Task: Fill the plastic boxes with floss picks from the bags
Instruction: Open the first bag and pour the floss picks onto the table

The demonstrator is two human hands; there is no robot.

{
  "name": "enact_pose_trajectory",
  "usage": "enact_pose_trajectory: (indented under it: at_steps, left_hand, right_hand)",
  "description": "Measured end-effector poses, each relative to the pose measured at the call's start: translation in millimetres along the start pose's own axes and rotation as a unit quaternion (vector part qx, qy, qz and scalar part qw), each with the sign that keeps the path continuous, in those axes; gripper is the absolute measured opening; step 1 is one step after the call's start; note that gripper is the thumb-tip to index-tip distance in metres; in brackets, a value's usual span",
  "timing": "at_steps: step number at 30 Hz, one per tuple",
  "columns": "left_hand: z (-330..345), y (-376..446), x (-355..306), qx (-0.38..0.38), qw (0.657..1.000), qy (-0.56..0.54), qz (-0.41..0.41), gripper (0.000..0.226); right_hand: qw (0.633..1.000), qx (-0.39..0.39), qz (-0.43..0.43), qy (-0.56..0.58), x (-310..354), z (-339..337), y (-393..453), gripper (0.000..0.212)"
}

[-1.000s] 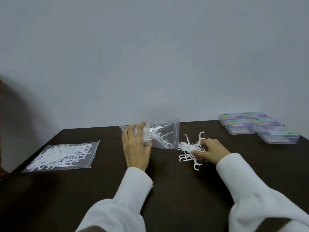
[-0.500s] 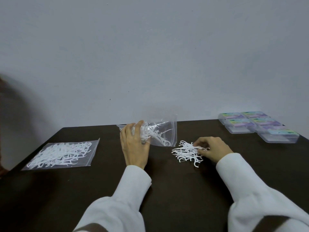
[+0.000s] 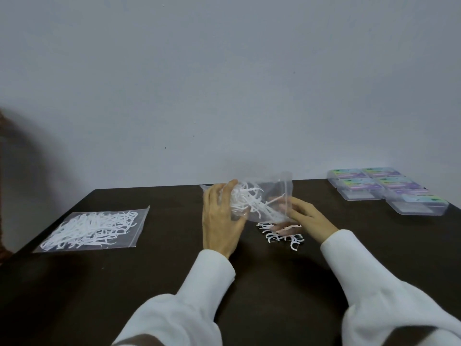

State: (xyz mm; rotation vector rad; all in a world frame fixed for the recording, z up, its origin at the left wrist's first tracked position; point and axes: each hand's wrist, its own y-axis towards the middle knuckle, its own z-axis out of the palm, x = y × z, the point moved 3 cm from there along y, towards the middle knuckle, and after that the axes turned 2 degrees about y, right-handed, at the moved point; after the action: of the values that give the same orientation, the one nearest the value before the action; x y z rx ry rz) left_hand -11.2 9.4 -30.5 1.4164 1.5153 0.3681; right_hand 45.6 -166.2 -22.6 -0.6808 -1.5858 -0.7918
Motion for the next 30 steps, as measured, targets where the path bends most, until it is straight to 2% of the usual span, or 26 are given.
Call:
enact_pose_trajectory:
  at_steps: [6, 10, 12, 15, 17, 23, 27, 30]
  left_hand:
    - [11.6, -5.0, -2.4, 0.064, 0.997, 0.02, 0.042, 0.08]
    - [13.8, -4.8, 1.1, 0.084, 0.99, 0.072, 0.085, 0.083]
    - [12.1, -3.8, 2.7, 0.075, 0.99, 0.083, 0.088, 0.076]
    - [8.5, -1.9, 3.1, 0.049, 0.989, 0.105, 0.089, 0.088]
    - [7.8, -2.3, 2.6, 0.027, 0.986, 0.124, 0.107, 0.085]
    - [6.9, -3.3, -1.0, 0.01, 0.978, 0.152, 0.141, 0.082]
    - [8.3, -2.8, -3.6, 0.008, 0.975, 0.158, 0.159, 0.085]
    - [9.7, -3.5, -5.6, 0.009, 0.969, 0.17, 0.177, 0.087]
  right_hand:
    - [0.999, -0.006, -0.002, -0.041, -3.3, -3.7, 3.2, 0.018]
    - [0.999, -0.032, 0.022, -0.016, -3.9, -8.7, 3.7, 0.02]
    - [0.998, -0.029, 0.043, -0.028, -4.4, -11.9, 3.0, 0.023]
    - [0.996, -0.003, 0.061, -0.066, -6.5, -10.4, 2.4, 0.014]
    - [0.994, 0.003, 0.063, -0.092, -6.8, -8.2, 2.3, 0.013]
    - [0.992, -0.013, 0.09, -0.086, -3.7, -6.8, 0.2, 0.041]
    - [0.982, 0.019, 0.099, -0.159, -3.2, -2.6, -0.7, 0.036]
    - [0.954, 0.005, 0.135, -0.267, -2.5, -1.4, 4.0, 0.033]
